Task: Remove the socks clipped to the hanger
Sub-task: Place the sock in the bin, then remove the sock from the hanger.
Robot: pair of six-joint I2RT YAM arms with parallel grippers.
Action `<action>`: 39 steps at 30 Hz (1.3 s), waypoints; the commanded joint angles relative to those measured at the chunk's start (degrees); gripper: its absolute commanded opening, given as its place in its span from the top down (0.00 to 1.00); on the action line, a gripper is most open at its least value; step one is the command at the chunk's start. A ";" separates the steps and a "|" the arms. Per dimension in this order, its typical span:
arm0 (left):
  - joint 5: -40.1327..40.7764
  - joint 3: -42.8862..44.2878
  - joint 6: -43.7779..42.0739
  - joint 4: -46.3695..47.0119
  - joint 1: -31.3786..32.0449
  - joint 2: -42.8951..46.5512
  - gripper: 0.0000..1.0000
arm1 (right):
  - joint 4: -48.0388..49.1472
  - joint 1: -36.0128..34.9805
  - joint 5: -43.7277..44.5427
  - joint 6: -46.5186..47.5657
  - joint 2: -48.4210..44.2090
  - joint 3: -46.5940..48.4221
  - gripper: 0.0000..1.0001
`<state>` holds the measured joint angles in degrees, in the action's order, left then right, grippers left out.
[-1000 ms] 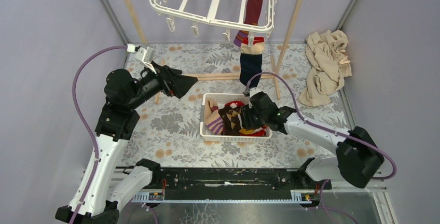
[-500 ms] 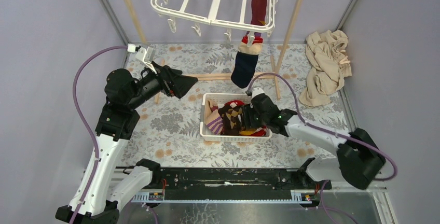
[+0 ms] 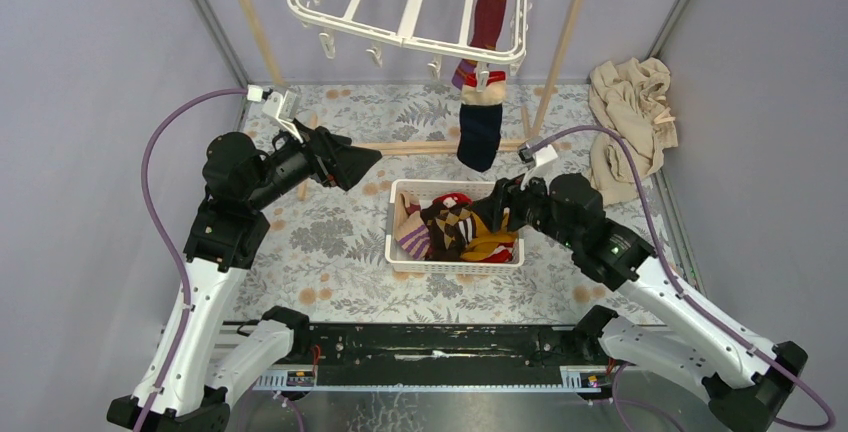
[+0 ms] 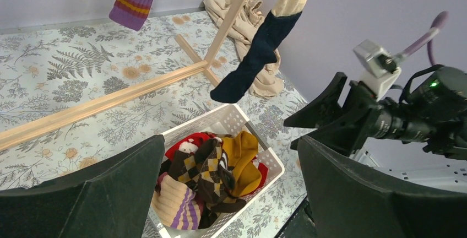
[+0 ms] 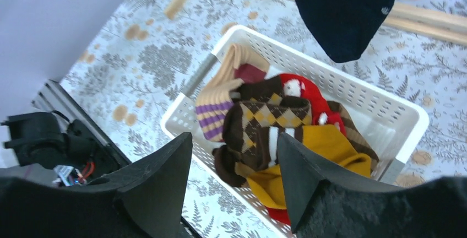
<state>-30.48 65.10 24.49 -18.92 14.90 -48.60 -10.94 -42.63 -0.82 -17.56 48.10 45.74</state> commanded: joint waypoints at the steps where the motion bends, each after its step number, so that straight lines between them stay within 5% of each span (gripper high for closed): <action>1: -1.25 -0.02 -1.09 0.38 -0.06 0.40 0.01 | -1.07 1.34 -3.98 -1.67 0.73 5.85 0.35; 9: -1.73 -1.25 -0.54 2.43 -0.04 -1.33 0.01 | 10.03 17.37 -23.17 -9.68 -0.33 2.16 0.34; 14: -3.28 -3.21 0.94 5.70 0.02 -2.63 0.01 | 16.38 22.03 -27.64 -11.80 0.18 -0.36 0.34; 39: -5.46 -8.57 2.97 11.51 0.24 -3.24 0.01 | 43.75 25.88 -39.83 -17.14 12.74 -9.32 0.32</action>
<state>-35.27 57.14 27.31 -10.24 14.96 -53.58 21.78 -17.54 -37.87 -31.38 57.95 37.85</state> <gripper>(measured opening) 0.986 0.675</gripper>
